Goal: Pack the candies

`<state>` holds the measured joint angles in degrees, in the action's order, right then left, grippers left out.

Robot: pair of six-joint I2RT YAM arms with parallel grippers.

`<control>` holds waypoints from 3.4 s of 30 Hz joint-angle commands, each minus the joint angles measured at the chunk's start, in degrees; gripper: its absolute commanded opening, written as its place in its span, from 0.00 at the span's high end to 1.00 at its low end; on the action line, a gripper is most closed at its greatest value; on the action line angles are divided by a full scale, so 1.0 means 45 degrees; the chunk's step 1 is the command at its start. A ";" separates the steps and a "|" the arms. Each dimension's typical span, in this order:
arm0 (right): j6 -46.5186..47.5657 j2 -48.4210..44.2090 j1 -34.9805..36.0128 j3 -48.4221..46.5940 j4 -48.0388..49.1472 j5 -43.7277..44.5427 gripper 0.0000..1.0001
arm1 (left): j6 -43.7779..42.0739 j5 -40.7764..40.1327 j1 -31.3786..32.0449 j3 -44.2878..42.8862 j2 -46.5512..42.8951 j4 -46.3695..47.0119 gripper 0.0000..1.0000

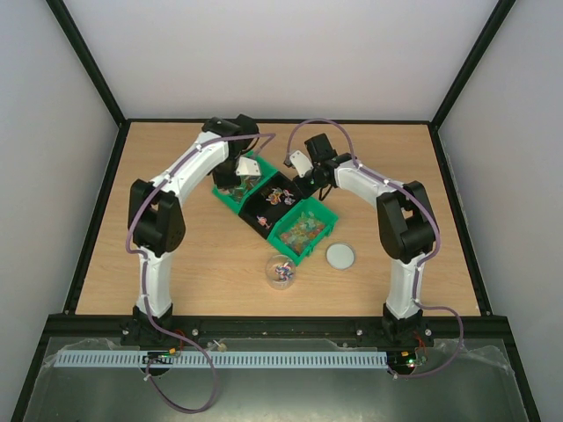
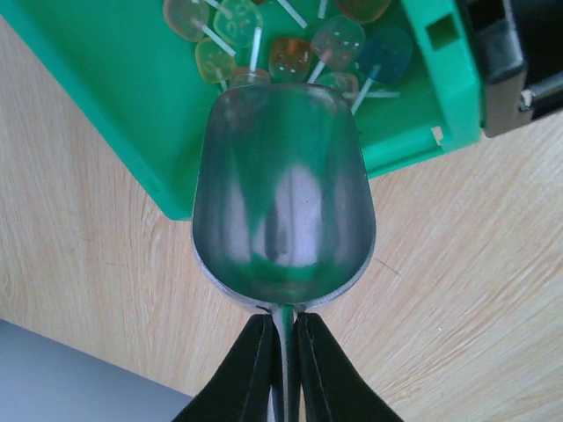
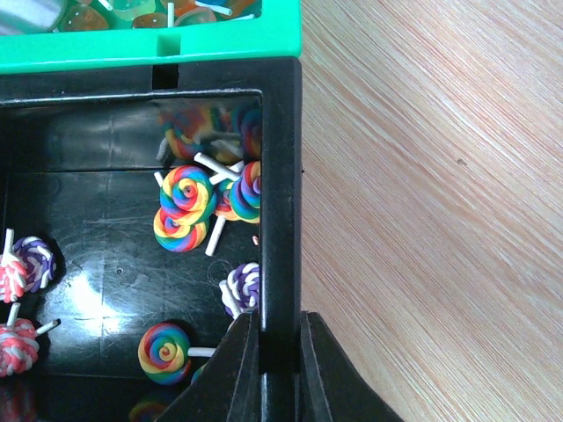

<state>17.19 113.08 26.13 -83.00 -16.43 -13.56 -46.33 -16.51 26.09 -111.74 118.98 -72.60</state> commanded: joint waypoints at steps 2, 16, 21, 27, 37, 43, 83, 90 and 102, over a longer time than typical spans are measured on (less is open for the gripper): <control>-0.0075 -0.0139 0.0111 -0.0057 0.0183 0.0155 0.99 | -0.0192 -0.0207 0.0147 0.0542 -0.1027 -0.0422 0.98; 0.0114 -0.0536 0.0285 0.0522 0.0735 0.0137 0.99 | 0.0947 0.0978 -0.0193 0.1499 0.0692 -0.0428 0.98; 0.0284 -0.0698 0.0309 0.0859 0.1020 -0.0082 0.99 | 0.1546 0.2879 -0.0375 0.1363 0.1191 -0.0357 0.98; 0.0504 -0.0822 0.0326 0.1054 0.1126 -0.0178 0.99 | 0.2111 0.4529 -0.0618 0.2596 0.0796 0.1603 0.98; 0.0569 -0.0761 0.0326 0.1189 0.1183 -0.0541 0.99 | 0.3249 0.5222 -0.0641 0.4874 0.0243 0.5045 0.98; 0.0666 -0.0700 0.0326 0.1166 0.1132 -0.0759 0.99 | 0.3739 0.5564 -0.0625 0.5870 0.0271 0.7075 0.98; -0.0128 -0.0037 -0.0585 0.0315 0.0154 -0.0588 0.99 | 0.4924 0.9543 -0.2505 1.1172 -0.2695 1.4366 0.98; -0.0128 0.0133 -0.0649 0.0019 -0.0234 -0.0600 0.99 | 0.5007 1.0301 -0.2997 1.2077 -0.3257 1.5576 0.98; -0.0277 0.0148 -0.0746 -0.0127 -0.0500 -0.0557 0.84 | 0.5190 1.1221 -0.3792 1.3333 -0.4306 1.7773 0.98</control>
<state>16.23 112.97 23.24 -82.13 -15.05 -15.66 -23.09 31.11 10.02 -53.25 101.43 4.21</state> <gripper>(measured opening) 0.117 0.061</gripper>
